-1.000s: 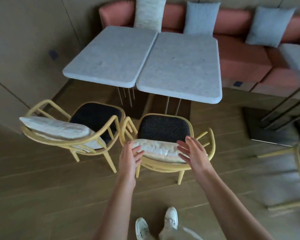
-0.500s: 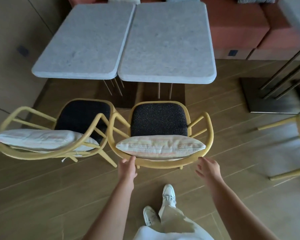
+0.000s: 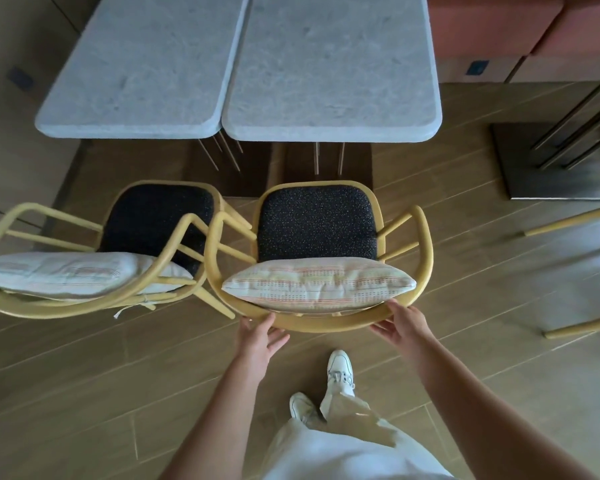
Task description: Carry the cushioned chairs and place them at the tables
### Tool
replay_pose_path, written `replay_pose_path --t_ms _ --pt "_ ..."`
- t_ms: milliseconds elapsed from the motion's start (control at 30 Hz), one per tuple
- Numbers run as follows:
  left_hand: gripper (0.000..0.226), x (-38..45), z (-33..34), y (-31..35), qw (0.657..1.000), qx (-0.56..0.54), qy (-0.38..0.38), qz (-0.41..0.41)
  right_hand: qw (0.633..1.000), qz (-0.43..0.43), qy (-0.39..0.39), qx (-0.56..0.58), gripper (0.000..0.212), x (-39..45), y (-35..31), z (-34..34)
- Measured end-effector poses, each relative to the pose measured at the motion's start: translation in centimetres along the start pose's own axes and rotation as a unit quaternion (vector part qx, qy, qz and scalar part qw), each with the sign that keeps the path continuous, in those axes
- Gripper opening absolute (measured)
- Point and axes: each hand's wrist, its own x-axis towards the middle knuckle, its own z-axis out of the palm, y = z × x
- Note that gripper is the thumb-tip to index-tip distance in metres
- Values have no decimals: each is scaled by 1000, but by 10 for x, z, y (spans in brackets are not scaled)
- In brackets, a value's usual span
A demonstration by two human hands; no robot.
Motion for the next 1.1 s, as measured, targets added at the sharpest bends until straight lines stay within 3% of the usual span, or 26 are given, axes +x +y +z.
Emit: replay_pose_path --t_ms 367,667,800,967,1100 --pt "22 5 -4 -5 999 -25 -19 11 1000 1 4 -27 8 -4 -2 1" --pt "30 0 -4 -16 1000 21 -11 16 1000 13 19 -3 8 -6 7 -17" --pt "28 -3 -5 -6 996 84 -3 10 999 4 25 -25 13 -9 7 -9" --pt "41 -9 -13 5 995 96 -6 -2 998 -3 57 -38 29 -16 15 11" --pt "34 -12 -23 13 995 99 -17 8 998 -1 65 -26 43 -27 31 30"
